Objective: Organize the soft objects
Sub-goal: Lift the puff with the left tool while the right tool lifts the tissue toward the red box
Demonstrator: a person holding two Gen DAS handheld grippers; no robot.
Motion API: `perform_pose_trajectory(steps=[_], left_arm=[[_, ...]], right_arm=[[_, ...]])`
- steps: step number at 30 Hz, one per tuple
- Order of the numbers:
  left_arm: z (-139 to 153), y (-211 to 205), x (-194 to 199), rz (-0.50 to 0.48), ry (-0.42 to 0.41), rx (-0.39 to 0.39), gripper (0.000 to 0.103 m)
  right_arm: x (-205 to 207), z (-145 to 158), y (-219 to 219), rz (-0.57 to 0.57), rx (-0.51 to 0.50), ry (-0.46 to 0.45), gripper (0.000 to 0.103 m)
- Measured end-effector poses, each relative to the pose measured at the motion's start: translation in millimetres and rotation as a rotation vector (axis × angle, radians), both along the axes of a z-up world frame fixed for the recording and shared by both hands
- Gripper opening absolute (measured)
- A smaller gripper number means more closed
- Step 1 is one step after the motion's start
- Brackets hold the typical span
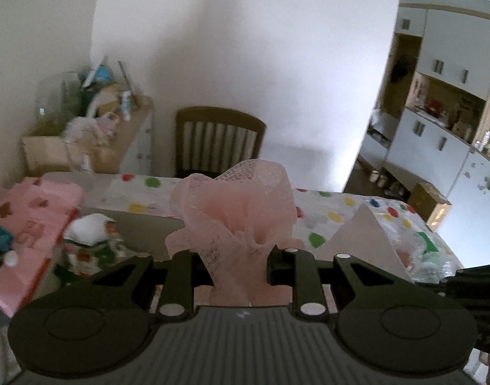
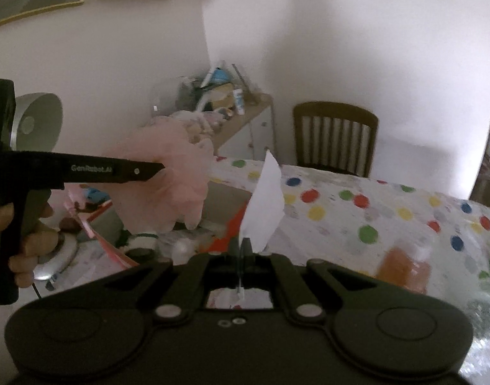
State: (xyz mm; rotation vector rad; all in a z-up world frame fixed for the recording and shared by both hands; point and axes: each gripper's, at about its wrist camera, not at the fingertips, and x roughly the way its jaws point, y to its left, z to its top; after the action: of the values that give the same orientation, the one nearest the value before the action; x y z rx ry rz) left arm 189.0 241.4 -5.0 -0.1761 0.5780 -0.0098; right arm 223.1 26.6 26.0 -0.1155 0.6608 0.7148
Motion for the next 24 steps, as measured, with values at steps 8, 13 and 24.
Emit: perform_pose_trajectory(steps=[8, 13, 24], left_arm=[[-2, 46, -11, 0.067, 0.011, 0.031, 0.024], [-8, 75, -14, 0.103, 0.032, 0.042, 0.024], [-34, 125, -10, 0.158, 0.099, 0.089, 0.024]], right_arm=[[2, -1, 56, 0.078, 0.005, 0.007, 0.0], [8, -8, 86, 0.095, 0.004, 0.021, 0.0], [36, -33, 133, 0.075, 0.054, 0.115, 0.0]])
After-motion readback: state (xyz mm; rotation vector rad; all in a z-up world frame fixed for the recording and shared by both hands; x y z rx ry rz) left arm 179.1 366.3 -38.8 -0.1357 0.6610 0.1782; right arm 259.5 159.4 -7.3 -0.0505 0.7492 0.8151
